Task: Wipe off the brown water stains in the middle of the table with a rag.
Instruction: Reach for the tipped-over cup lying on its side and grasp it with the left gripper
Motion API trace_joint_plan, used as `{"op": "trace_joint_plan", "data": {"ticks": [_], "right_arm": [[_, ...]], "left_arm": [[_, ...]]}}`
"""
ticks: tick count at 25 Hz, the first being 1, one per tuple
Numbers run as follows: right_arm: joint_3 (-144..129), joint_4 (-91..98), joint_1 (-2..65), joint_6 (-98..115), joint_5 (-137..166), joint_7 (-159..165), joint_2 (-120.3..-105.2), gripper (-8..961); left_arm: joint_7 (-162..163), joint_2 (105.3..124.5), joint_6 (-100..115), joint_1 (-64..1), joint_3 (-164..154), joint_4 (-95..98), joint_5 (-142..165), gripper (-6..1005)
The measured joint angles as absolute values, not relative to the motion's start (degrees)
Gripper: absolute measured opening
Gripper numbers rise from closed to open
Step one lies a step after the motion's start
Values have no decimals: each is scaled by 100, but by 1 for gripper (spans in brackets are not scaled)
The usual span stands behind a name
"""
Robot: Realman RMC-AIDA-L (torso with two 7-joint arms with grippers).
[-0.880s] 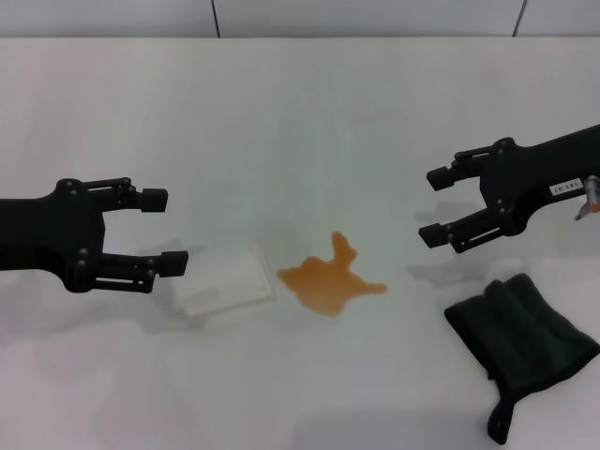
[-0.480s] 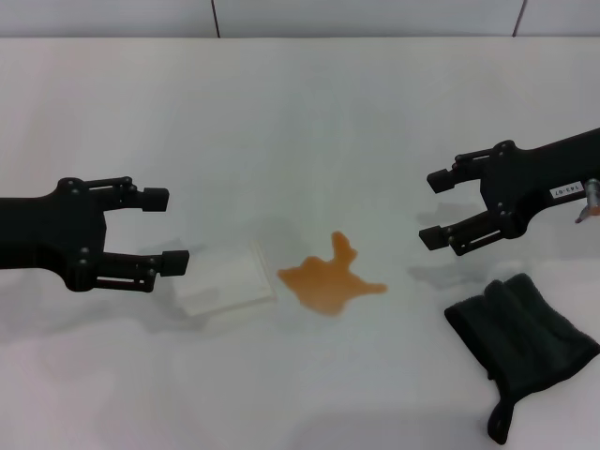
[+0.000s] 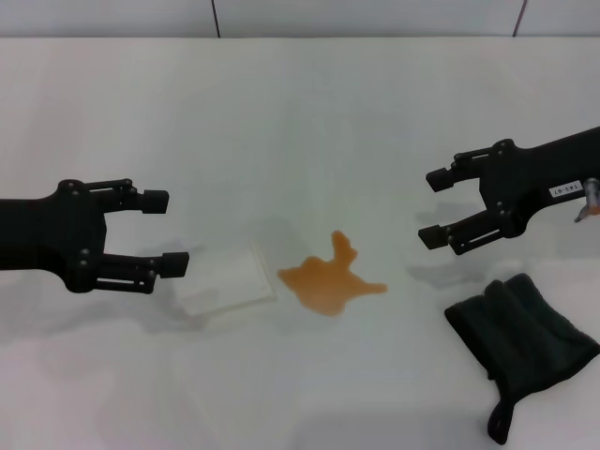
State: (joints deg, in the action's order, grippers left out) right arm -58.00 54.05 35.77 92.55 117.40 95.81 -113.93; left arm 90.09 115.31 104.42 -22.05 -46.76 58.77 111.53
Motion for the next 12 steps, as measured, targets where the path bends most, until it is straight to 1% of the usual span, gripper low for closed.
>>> {"op": "trace_joint_plan", "data": {"ticks": [6, 9, 12], "right_arm": [[-5800, 5405, 3553, 9254, 11741, 9490, -11407, 868], [-5800, 5405, 3548, 9253, 11742, 9465, -11408, 868], [-5800, 5405, 3547, 9237, 11742, 9459, -11408, 868]], "left_arm": [[9559, 11441, 10463, -2435, -4770, 6147, 11449, 887], [9904, 11414, 10575, -2665, -4805, 6322, 11826, 887], [10259, 11342, 10812, -2971, -4859, 6388, 12143, 887]]}}
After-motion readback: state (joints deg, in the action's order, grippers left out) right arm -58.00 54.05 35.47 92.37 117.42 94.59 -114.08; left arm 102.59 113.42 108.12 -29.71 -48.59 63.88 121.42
